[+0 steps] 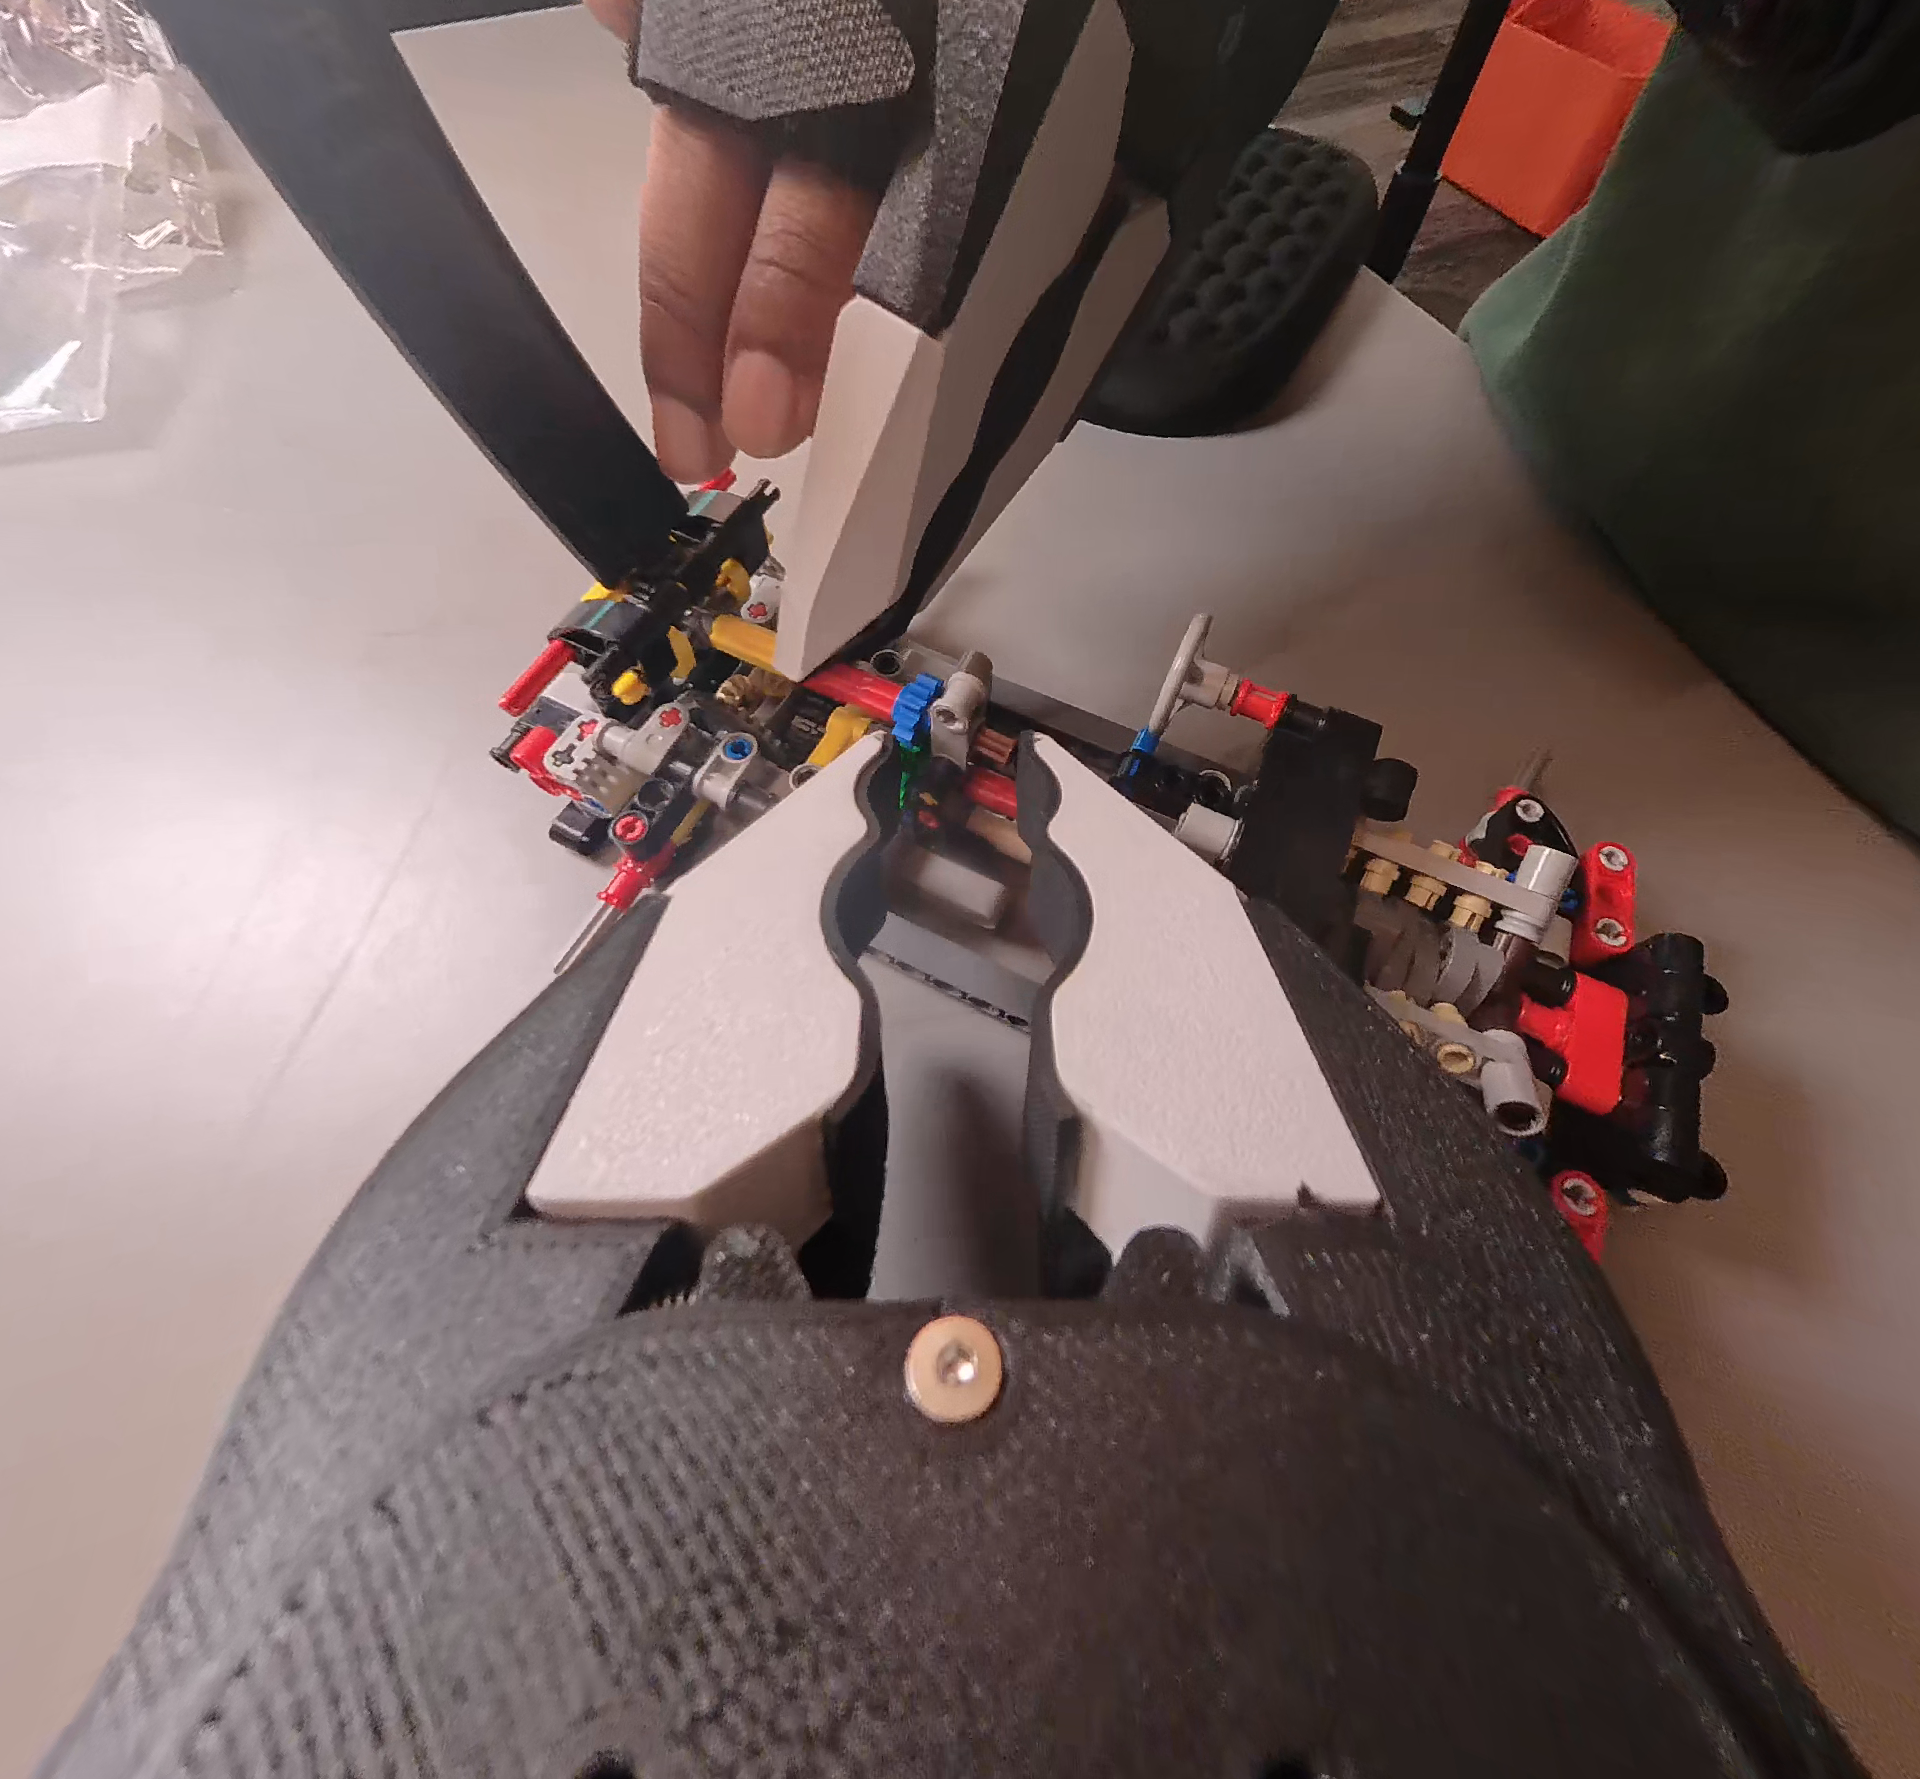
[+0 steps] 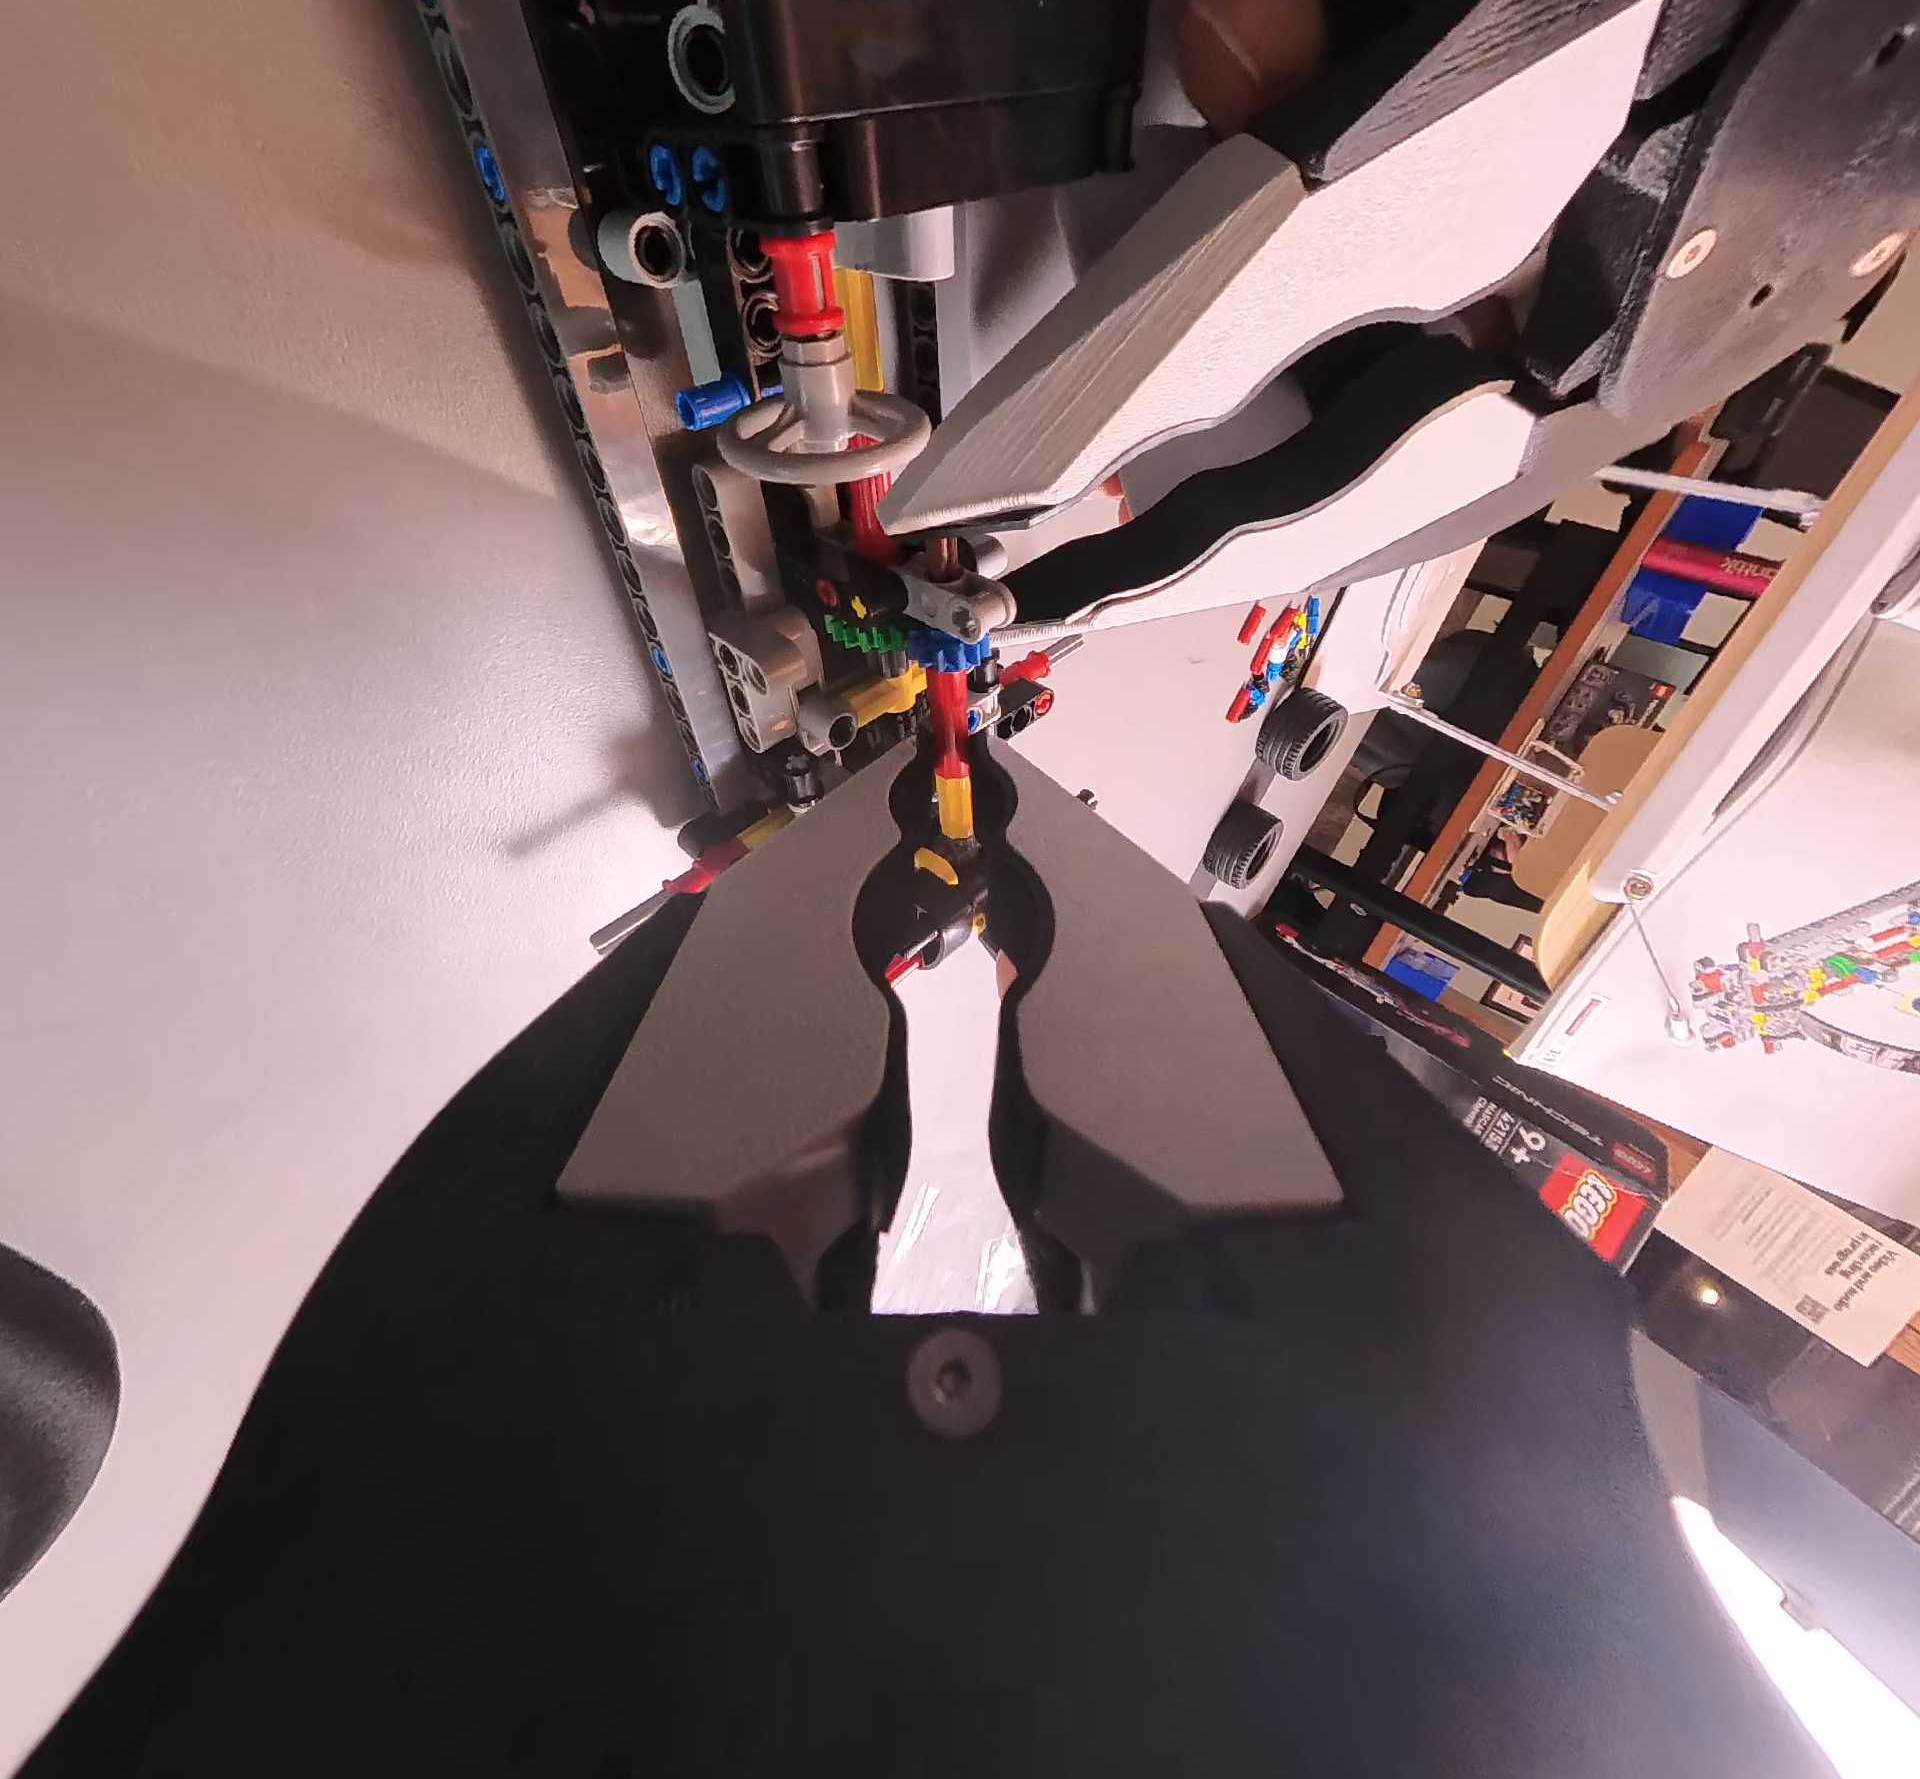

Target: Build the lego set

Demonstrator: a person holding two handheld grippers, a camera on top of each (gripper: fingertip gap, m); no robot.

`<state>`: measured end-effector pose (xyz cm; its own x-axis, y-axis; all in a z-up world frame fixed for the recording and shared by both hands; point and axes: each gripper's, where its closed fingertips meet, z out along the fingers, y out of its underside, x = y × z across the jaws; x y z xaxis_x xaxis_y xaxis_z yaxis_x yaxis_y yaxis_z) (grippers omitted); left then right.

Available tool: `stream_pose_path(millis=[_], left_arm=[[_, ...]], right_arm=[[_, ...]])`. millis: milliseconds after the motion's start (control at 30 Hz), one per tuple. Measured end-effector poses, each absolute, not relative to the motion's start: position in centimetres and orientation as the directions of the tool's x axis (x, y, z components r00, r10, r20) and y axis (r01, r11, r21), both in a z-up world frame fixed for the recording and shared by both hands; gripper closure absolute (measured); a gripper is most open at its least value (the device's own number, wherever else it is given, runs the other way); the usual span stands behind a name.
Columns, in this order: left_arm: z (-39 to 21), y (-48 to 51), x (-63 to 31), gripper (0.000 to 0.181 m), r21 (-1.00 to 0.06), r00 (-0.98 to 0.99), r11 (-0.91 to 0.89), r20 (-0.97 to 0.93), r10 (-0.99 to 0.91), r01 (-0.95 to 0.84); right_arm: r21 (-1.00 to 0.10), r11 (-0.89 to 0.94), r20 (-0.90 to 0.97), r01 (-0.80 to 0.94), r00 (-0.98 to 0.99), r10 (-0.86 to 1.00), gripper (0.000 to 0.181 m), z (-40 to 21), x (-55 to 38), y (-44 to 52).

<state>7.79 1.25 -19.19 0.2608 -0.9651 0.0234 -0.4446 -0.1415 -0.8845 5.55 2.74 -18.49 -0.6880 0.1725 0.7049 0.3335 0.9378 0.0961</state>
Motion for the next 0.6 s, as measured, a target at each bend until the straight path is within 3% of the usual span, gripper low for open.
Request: stream_pose_path(millis=[600], left_arm=[[-19.3, 1.2, 7.9, 0.162, -0.877, 0.162, -0.104, 0.030, -0.986, -0.470]], right_arm=[[0.095, 0.939, 0.681, 0.332, -0.709, 0.182, 0.177, -19.2, 7.1, 3.7]])
